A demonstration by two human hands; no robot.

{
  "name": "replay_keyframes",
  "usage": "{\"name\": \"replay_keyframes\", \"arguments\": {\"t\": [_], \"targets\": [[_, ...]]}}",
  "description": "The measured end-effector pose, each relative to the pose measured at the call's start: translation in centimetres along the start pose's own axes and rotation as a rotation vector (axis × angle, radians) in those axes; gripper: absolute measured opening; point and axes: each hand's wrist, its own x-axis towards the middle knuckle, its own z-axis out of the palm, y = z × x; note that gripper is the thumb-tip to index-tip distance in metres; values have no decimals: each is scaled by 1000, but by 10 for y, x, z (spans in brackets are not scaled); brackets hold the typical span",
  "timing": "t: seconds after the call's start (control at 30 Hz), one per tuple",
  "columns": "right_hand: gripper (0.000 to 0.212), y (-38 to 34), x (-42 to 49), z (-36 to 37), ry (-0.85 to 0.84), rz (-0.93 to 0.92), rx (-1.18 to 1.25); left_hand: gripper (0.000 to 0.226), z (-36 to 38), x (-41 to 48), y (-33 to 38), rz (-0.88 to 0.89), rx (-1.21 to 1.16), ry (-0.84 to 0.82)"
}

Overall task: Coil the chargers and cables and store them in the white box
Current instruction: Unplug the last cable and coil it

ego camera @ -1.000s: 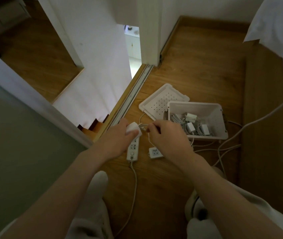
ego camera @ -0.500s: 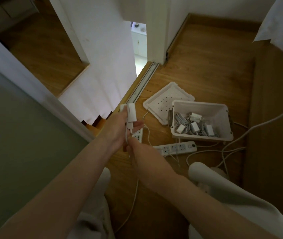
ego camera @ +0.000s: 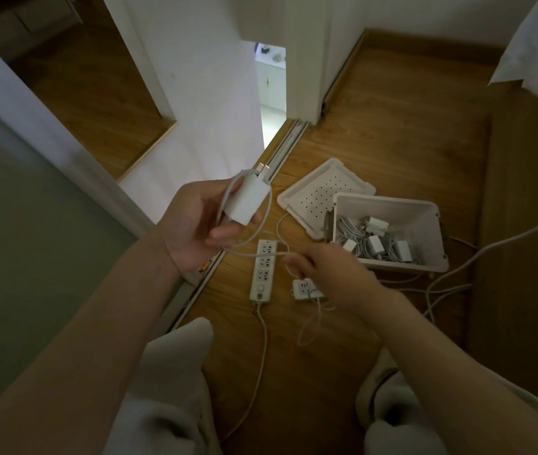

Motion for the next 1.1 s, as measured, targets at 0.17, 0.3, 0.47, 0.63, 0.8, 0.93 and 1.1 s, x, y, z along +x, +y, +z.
{"name": "replay_keyframes", "arguments": {"t": [0.17,0.3,0.47,0.63,0.8,0.93,1.1], "targets": [[32,11,6,-20,226,-36,9,34,-11,-10,11,-70,410,33],[33,1,7,-24,314,-47,-116,31,-17,-5,7,-125,869,64],[24,-13,7,-20,408,-63,-153,19,-21,8,-11,77,1209,257],[30,-23,10,-13,480,-87,-72,17,-23,14,-17,154,1294,371],[28,-42,9,9,379,-159,41,24,-21,22,-28,202,1323,565],[30,-54,6,28,241,-92,164,22,-17,28,-36,143,1139,644],[22,-57,1,40,107,-81,297,27,-7,29,-35,101,722,655]]}}
